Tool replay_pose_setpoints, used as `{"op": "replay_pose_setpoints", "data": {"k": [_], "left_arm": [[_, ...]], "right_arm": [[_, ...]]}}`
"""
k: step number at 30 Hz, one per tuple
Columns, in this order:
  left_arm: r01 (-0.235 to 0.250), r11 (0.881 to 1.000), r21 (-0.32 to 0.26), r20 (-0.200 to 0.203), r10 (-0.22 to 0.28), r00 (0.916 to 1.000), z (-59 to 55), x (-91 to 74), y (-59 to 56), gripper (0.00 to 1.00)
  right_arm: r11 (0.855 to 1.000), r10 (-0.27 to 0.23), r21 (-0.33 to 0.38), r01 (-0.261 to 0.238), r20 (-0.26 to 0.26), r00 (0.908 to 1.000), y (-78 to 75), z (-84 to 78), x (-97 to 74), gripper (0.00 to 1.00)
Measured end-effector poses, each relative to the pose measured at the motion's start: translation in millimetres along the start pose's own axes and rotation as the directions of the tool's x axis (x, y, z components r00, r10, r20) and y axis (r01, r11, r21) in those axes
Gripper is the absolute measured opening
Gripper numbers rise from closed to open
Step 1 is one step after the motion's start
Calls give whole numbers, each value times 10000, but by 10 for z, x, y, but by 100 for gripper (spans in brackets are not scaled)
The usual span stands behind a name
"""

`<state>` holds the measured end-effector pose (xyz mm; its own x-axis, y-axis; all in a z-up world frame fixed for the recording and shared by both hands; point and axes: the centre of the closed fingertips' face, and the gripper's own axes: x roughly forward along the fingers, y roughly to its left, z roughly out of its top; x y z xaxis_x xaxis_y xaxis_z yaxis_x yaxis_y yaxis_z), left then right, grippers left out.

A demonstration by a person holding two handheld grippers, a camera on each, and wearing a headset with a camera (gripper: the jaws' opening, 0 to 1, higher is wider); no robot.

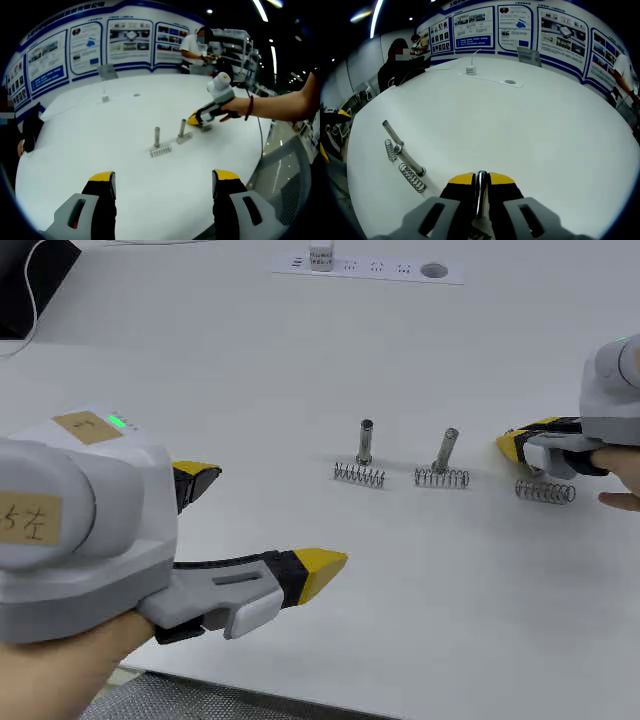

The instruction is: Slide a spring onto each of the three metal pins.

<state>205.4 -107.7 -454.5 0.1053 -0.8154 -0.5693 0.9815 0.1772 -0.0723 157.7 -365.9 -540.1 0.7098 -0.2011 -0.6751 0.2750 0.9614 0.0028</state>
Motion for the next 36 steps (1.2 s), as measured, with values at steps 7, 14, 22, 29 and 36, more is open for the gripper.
{"op": "replay_pose_setpoints", "data": {"k": [7, 14, 22, 29, 36], "left_arm": [[-66, 10000, 19, 31, 66, 10000, 8, -19, 10, 80], [-113, 9999, 33, 150, 113, 9998, 40, -40, 9, 80], [-88, 9999, 71, 312, 86, 9995, 92, -56, -7, 80], [-9, 9998, 183, 340, 3, 9994, 106, -66, -41, 79], [69, 9997, 241, 411, -79, 9991, 120, -78, -78, 79]], "right_arm": [[9982, -118, 583, 119, -28, 9999, 15, -4, -37, 9], [9924, -34, 1231, 11, 182, 9998, 39, 35, -162, 9], [9899, -125, 1417, 50, 524, 9985, 58, 75, -333, 9], [9902, -203, 1393, 100, 728, 9971, 56, 98, -442, 9], [9926, -342, 1192, 236, 871, 9956, 77, 105, -543, 9]]}}
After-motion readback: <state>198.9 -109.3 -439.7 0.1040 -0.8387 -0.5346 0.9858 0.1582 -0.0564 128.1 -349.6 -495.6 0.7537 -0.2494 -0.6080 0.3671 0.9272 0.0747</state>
